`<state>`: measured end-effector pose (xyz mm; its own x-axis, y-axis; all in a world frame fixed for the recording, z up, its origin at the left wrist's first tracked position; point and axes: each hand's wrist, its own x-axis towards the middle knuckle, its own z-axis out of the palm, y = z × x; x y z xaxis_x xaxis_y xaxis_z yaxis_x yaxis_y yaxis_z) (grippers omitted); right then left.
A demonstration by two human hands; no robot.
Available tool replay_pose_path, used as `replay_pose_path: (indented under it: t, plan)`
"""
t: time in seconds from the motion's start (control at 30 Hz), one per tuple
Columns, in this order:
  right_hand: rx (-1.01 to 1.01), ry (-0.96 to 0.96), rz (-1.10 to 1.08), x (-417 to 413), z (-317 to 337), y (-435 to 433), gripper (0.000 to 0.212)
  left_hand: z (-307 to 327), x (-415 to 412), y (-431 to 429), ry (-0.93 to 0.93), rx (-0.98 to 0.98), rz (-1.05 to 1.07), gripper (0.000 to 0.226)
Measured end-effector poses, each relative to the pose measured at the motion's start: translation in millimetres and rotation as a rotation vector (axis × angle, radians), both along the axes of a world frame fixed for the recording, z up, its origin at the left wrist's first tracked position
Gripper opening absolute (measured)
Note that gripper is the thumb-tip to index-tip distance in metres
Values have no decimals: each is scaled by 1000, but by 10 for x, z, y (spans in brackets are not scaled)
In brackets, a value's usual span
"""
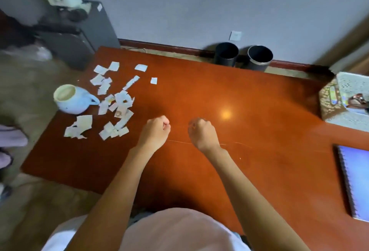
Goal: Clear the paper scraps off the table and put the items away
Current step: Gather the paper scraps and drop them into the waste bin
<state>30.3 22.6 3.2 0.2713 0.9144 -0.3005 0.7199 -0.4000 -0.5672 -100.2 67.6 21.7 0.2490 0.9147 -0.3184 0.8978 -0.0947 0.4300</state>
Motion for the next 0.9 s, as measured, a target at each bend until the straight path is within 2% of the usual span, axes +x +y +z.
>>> replay_pose_path:
  t: [0.27, 0.37, 0.47, 0.63, 0.83, 0.9]
  plan:
    - [-224, 17, 258, -1355, -330, 782, 33, -413, -1319, 626, 6, -114, 256, 33]
    - [-259, -30, 402, -1611, -474, 945, 38, -636, -1608, 787, -3, -179, 398, 47]
    - [-294, -82, 458, -1713, -582, 1083, 51, -825, -1766, 901, 9, -212, 471, 59]
    - [-258, -252, 562, -1764, -739, 1361, 66, -1029, -1821, 1092, -6, -182, 452, 63]
    - [-239, -344, 660, -1857, -878, 1548, 79, -1164, -1790, 1135, 48, -138, 338, 50]
    - [-222, -353, 668, -1878, -902, 1571, 78, -1186, -1780, 1134, 51, -147, 332, 44]
